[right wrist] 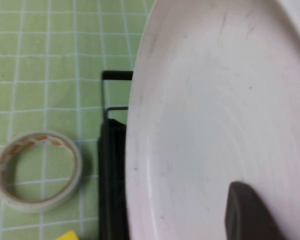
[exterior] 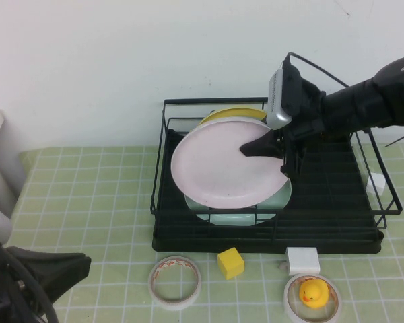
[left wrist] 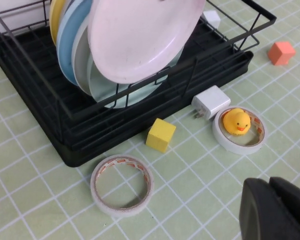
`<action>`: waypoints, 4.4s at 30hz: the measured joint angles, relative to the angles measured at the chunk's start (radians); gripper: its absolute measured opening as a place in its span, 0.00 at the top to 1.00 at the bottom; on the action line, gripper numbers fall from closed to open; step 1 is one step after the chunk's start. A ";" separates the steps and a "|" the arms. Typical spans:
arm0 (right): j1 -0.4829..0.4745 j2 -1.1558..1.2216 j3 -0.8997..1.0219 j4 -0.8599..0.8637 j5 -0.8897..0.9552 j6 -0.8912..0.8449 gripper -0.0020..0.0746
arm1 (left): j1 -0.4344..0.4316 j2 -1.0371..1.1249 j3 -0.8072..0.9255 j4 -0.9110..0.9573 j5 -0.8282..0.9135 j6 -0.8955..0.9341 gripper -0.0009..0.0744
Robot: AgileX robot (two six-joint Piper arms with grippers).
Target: Place plate on rack
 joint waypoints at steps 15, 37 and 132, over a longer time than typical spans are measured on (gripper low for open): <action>0.000 0.016 0.000 -0.026 -0.076 0.057 0.66 | 0.000 -0.002 0.000 0.080 0.063 -0.124 0.99; 0.000 -0.085 0.000 -0.046 -0.058 0.068 0.34 | 0.000 -0.045 0.000 0.218 0.127 -0.298 0.99; -0.293 -2.120 1.600 -1.197 -0.507 1.911 0.97 | 0.000 -0.743 0.151 0.414 0.078 -0.800 0.99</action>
